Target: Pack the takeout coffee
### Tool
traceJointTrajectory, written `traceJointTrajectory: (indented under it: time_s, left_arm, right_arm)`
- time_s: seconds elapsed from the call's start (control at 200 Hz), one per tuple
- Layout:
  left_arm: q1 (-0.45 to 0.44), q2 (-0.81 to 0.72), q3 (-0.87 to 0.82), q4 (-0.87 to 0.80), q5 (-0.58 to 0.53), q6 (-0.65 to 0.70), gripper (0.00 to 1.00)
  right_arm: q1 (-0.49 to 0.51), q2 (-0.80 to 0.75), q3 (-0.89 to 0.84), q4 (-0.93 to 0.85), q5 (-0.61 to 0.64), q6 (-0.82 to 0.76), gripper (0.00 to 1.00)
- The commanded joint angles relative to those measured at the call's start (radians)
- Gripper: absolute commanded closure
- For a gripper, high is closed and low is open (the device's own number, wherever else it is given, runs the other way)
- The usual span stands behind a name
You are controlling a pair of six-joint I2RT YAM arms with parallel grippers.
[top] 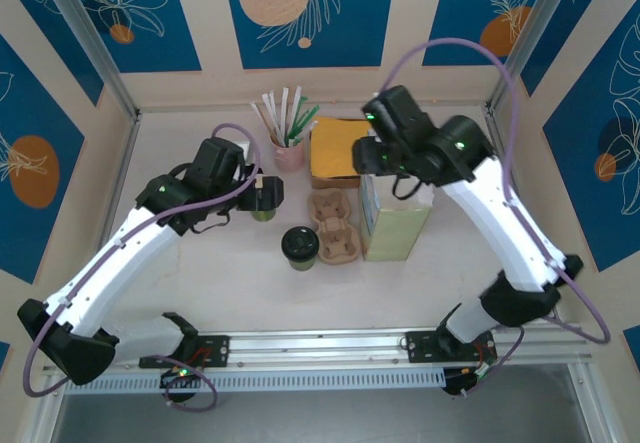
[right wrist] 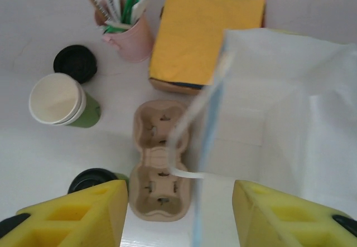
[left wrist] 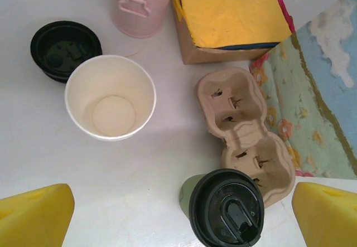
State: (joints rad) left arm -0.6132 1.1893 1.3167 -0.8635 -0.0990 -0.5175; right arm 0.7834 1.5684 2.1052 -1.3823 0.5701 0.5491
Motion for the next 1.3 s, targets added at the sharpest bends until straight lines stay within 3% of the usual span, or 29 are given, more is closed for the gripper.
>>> traceJointTrajectory:
  time_s: [0.0,0.155,0.37,0.79,1.29]
  left_arm:
    - [0.011,-0.029,-0.026,-0.043,-0.019,-0.021,0.0]
    - [0.012,-0.07,-0.037,-0.052,-0.035,-0.023,0.0]
    - [0.011,-0.12,-0.059,-0.067,-0.048,-0.019,0.0]
    - [0.011,-0.16,-0.098,-0.058,-0.021,-0.021,0.0]
    - [0.012,-0.148,-0.132,0.017,0.13,-0.009,0.0]
  right_arm:
    - [0.056,0.115,0.103,-0.074,0.024,0.053,0.48]
    - [0.085,0.283,0.229,-0.128,-0.033,0.062,0.51]
    - [0.078,0.404,0.222,-0.149,-0.146,0.136,0.55]
    - [-0.003,0.336,-0.177,0.084,-0.357,0.193,0.57]
    - [-0.047,0.326,-0.392,0.174,-0.376,0.183,0.57]
